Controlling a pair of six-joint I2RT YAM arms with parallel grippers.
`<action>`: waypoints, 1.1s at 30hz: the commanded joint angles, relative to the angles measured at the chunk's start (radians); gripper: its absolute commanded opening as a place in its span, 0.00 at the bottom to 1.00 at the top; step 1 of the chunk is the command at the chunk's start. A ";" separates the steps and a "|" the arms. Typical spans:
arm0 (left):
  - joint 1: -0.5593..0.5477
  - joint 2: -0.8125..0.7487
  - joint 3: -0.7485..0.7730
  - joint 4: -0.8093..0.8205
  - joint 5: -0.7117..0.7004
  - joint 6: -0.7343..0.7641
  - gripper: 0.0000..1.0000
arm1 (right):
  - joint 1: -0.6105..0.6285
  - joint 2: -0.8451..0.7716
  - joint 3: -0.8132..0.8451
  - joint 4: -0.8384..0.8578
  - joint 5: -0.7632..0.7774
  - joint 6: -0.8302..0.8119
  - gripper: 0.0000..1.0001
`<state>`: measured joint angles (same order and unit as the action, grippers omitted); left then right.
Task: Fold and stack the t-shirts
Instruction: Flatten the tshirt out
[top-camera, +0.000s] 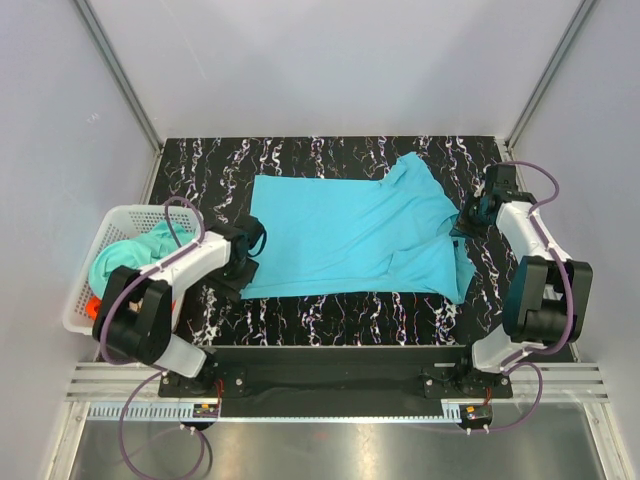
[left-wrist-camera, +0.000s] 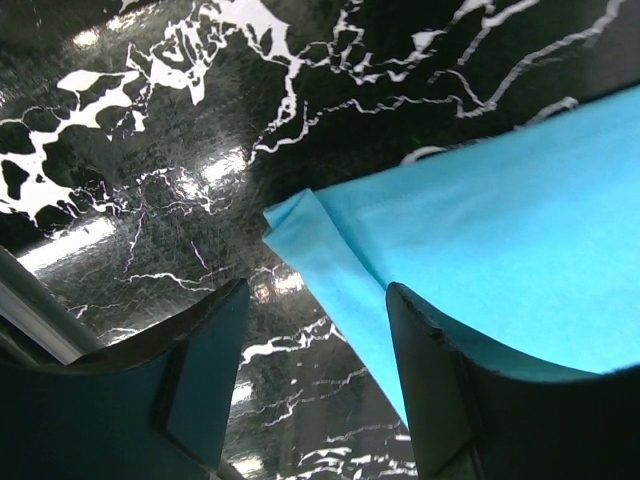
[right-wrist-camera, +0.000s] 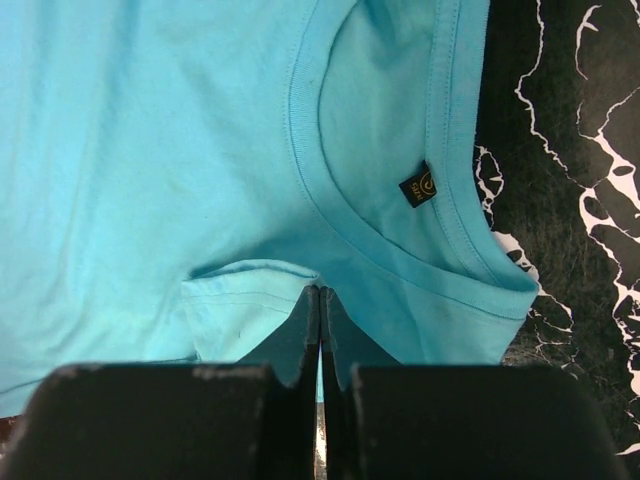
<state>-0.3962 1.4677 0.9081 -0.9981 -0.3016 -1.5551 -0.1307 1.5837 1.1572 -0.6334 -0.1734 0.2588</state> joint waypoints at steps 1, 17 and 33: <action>0.008 0.052 0.028 -0.023 0.002 -0.075 0.61 | 0.008 -0.045 0.013 0.000 -0.031 -0.004 0.00; 0.034 0.105 0.060 -0.062 -0.061 -0.112 0.54 | 0.009 -0.064 0.006 0.015 -0.075 -0.021 0.00; 0.040 0.151 0.087 -0.053 -0.047 -0.082 0.43 | 0.011 -0.062 0.001 0.020 -0.072 -0.026 0.00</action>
<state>-0.3614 1.6058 0.9668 -1.0485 -0.3439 -1.6417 -0.1299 1.5517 1.1545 -0.6323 -0.2302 0.2462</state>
